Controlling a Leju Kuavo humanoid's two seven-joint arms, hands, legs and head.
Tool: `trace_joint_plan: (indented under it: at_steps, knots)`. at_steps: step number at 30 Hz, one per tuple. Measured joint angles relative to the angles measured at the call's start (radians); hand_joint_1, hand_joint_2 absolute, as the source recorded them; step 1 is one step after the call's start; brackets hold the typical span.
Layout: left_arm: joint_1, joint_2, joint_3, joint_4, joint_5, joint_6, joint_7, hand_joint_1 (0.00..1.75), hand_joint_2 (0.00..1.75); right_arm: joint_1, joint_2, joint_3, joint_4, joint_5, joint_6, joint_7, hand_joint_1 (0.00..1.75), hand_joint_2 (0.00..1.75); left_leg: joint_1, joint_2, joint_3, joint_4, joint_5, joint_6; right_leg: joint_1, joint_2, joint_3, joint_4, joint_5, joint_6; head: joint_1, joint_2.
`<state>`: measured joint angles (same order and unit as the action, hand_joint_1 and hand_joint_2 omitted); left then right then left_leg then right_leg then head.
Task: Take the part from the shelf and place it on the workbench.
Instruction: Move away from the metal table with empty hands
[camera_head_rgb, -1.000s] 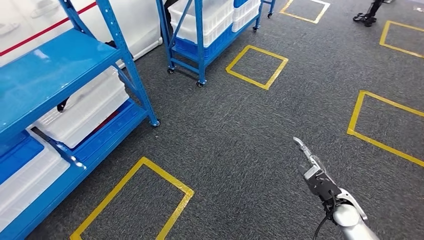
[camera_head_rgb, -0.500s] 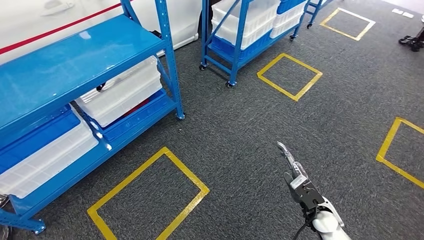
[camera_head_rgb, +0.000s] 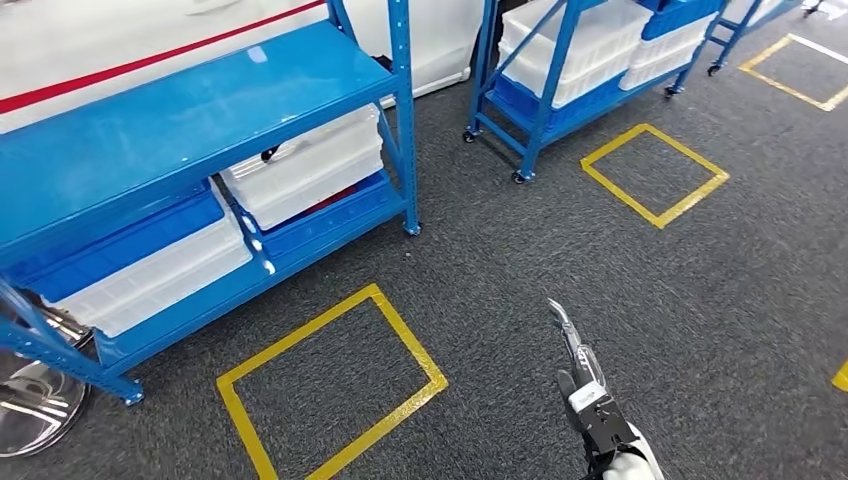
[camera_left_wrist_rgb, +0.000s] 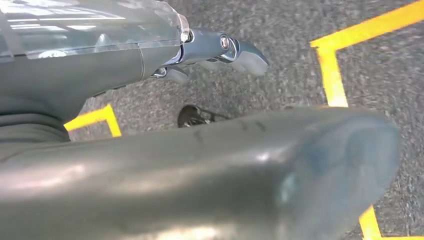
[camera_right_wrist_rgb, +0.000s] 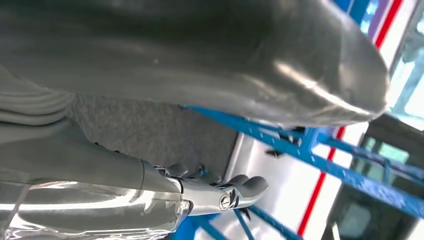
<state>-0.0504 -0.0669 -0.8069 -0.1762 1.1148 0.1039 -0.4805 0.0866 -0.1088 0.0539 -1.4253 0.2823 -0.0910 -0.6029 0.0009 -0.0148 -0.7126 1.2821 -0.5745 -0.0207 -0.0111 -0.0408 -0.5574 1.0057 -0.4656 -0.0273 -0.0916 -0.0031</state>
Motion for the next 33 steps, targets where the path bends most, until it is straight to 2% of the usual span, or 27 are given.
trace_joint_plan:
  at_steps: [1,2,4,6,7,8,10,11,12,14,15,16,17,18,19,21,22,23,25,26,28,29,30,31,32,33]
  knots:
    - [0.002,0.000,0.000,0.000,-0.005,-0.001,0.000,0.00,0.00,0.015,0.005,-0.009,-0.010,0.001,0.001,0.000,0.00,0.00,0.004,0.006,-0.004,0.015,0.002,-0.004,0.000,-0.016,0.000,0.001,-0.001,0.001,0.000,0.000]
    - [0.003,0.001,0.000,0.000,-0.011,-0.003,0.000,0.00,0.00,0.027,0.010,-0.017,-0.019,0.002,0.001,0.000,0.00,0.00,0.007,0.011,0.014,-0.015,0.024,-0.006,-0.001,-0.030,0.001,0.001,-0.003,0.003,0.000,0.000]
    - [0.005,0.002,0.000,0.000,-0.021,-0.005,0.000,0.00,0.00,0.045,0.020,-0.029,-0.036,0.003,0.003,0.001,0.00,0.00,0.012,0.038,0.092,-0.156,0.086,-0.009,-0.002,-0.054,0.005,0.005,-0.008,0.010,0.000,0.000]
    - [0.003,0.003,0.000,0.000,-0.029,-0.007,0.000,0.00,0.00,0.058,0.028,-0.037,-0.049,0.004,0.007,0.004,0.00,0.00,0.009,0.072,0.145,-0.253,0.114,-0.001,0.000,-0.072,0.010,0.008,-0.013,0.020,0.000,0.000]
    - [0.003,0.004,0.000,0.000,-0.030,-0.008,0.000,0.00,0.00,0.064,0.031,-0.040,-0.053,0.004,0.009,0.006,0.00,0.00,0.007,0.079,0.151,-0.267,0.113,0.006,0.001,-0.080,0.012,0.009,-0.014,0.026,0.000,0.000]
    - [0.004,0.005,-0.001,0.000,-0.030,-0.008,0.000,0.00,0.00,0.069,0.035,-0.042,-0.056,0.004,0.013,0.007,0.00,0.00,0.004,0.077,0.149,-0.265,0.113,0.014,0.003,-0.088,0.015,0.008,-0.015,0.032,0.000,0.000]
    - [0.006,0.007,-0.001,0.000,-0.023,-0.007,-0.003,0.00,0.00,0.072,0.045,-0.043,-0.057,0.004,0.025,0.008,0.00,0.00,0.004,0.057,0.148,-0.272,0.118,0.027,0.001,-0.095,0.021,0.009,-0.019,0.045,0.000,0.000]
    - [0.007,0.009,0.000,0.000,-0.018,-0.006,-0.005,0.00,0.00,0.070,0.049,-0.042,-0.056,0.004,0.030,0.008,0.00,0.00,0.006,0.048,0.149,-0.275,0.121,0.033,-0.001,-0.082,0.020,0.014,-0.026,0.051,0.000,0.000]
    - [0.007,0.010,0.000,0.000,-0.013,-0.006,-0.007,0.00,0.00,0.068,0.052,-0.042,-0.053,0.003,0.034,0.008,0.00,0.00,0.007,0.038,0.150,-0.277,0.125,0.038,-0.004,-0.055,0.010,0.041,-0.047,0.056,0.000,0.000]
    - [0.005,0.014,0.000,0.000,-0.007,-0.007,-0.010,0.00,0.00,0.066,0.055,-0.042,-0.044,0.002,0.038,0.007,0.00,0.00,0.006,0.016,0.147,-0.278,0.130,0.046,-0.006,0.007,-0.043,0.155,-0.112,0.060,0.000,0.000]
    - [0.004,0.015,0.000,0.000,-0.005,-0.007,-0.011,0.00,0.00,0.067,0.057,-0.042,-0.038,0.001,0.039,0.007,0.00,0.00,0.004,0.002,0.144,-0.277,0.132,0.049,-0.005,0.026,-0.079,0.227,-0.142,0.059,0.000,0.000]
    - [0.005,0.017,0.000,0.000,-0.005,-0.008,-0.011,0.00,0.00,0.068,0.059,-0.042,-0.033,0.001,0.039,0.008,0.00,0.00,0.002,-0.013,0.142,-0.277,0.134,0.051,-0.005,0.033,-0.104,0.276,-0.153,0.057,0.000,0.000]
    - [0.005,0.018,0.000,0.001,-0.005,-0.009,-0.011,0.00,0.00,0.067,0.062,-0.042,-0.029,0.001,0.040,0.008,0.00,0.00,-0.001,-0.029,0.140,-0.276,0.135,0.052,-0.004,0.036,-0.114,0.290,-0.144,0.054,0.000,0.000]
    - [0.005,0.019,0.000,0.001,-0.006,-0.009,-0.011,0.00,0.00,0.067,0.065,-0.041,-0.027,0.001,0.040,0.008,0.00,0.00,-0.003,-0.045,0.141,-0.275,0.135,0.052,-0.002,0.041,-0.103,0.261,-0.114,0.048,0.000,0.000]
    - [0.005,0.019,0.000,0.001,-0.009,-0.009,-0.010,0.00,0.00,0.066,0.068,-0.041,-0.025,0.001,0.040,0.009,0.00,0.00,-0.005,-0.060,0.142,-0.274,0.136,0.052,0.000,0.054,-0.074,0.197,-0.073,0.039,0.000,0.000]
    - [0.004,0.019,0.000,0.001,-0.013,-0.009,-0.007,0.00,0.00,0.064,0.074,-0.041,-0.025,0.001,0.039,0.009,0.00,0.00,-0.006,-0.088,0.141,-0.272,0.138,0.048,0.003,0.102,-0.014,0.064,-0.018,0.021,0.000,0.000]
    - [0.004,0.020,0.000,0.001,-0.014,-0.010,-0.003,0.00,0.00,0.064,0.077,-0.041,-0.025,0.001,0.040,0.010,0.00,0.00,-0.004,-0.100,0.138,-0.272,0.140,0.043,0.005,0.118,0.001,0.028,-0.008,0.016,0.000,0.000]
    - [0.004,0.020,0.000,0.001,-0.014,-0.010,0.001,0.00,0.00,0.064,0.079,-0.041,-0.025,0.001,0.041,0.010,0.00,0.00,-0.002,-0.111,0.134,-0.272,0.143,0.038,0.007,0.123,0.006,0.015,-0.009,0.014,0.000,0.000]
    - [0.008,0.022,0.000,0.001,-0.015,-0.008,0.009,0.00,0.00,0.063,0.086,-0.041,-0.025,0.001,0.045,0.011,0.00,0.00,0.001,-0.129,0.128,-0.275,0.147,0.025,0.007,0.098,0.009,0.005,-0.003,0.013,0.000,0.000]
    - [0.009,0.023,0.000,0.002,-0.016,-0.008,0.012,0.00,0.00,0.062,0.089,-0.041,-0.025,0.001,0.047,0.011,0.00,0.00,-0.001,-0.120,0.124,-0.270,0.141,0.021,0.003,0.086,0.012,-0.003,0.001,0.011,0.000,0.000]
    - [0.008,0.025,0.000,0.003,-0.017,-0.007,0.016,0.00,0.00,0.062,0.097,-0.041,-0.025,0.001,0.053,0.011,0.00,0.00,-0.004,-0.063,0.095,-0.204,0.095,0.011,-0.003,0.057,0.017,-0.016,0.007,0.006,0.000,0.000]
    - [0.006,0.025,0.000,0.003,-0.018,-0.007,0.017,0.00,0.00,0.064,0.099,-0.041,-0.025,0.001,0.056,0.011,0.00,0.00,-0.002,-0.028,0.066,-0.139,0.057,0.006,-0.002,0.041,0.017,-0.018,0.007,0.003,0.000,0.000]
    - [0.005,0.025,0.000,0.003,-0.018,-0.007,0.018,0.00,0.00,0.067,0.100,-0.041,-0.024,0.000,0.058,0.011,0.00,0.00,0.002,-0.008,0.034,-0.070,0.023,0.000,-0.002,0.025,0.016,-0.018,0.006,0.002,-0.001,0.000]
    - [0.005,0.025,0.000,0.003,-0.018,-0.007,0.019,0.00,0.00,0.070,0.101,-0.042,-0.024,-0.003,0.060,0.012,0.00,0.00,0.006,0.001,0.011,-0.018,0.004,-0.006,-0.001,0.010,0.016,-0.017,0.005,0.002,-0.001,0.000]
    - [0.005,0.025,0.000,0.003,-0.018,-0.007,0.019,0.00,0.00,0.072,0.102,-0.042,-0.024,-0.006,0.063,0.011,0.00,0.00,0.010,0.007,0.005,0.002,0.003,-0.011,-0.002,-0.006,0.015,-0.015,0.004,0.003,-0.001,0.000]
    - [0.006,0.025,-0.001,0.003,-0.018,-0.006,0.020,0.00,0.00,0.073,0.103,-0.043,-0.023,-0.010,0.066,0.011,0.00,0.00,0.014,0.012,0.020,-0.022,0.024,-0.016,-0.002,-0.019,0.016,-0.013,0.002,0.006,-0.001,0.000]
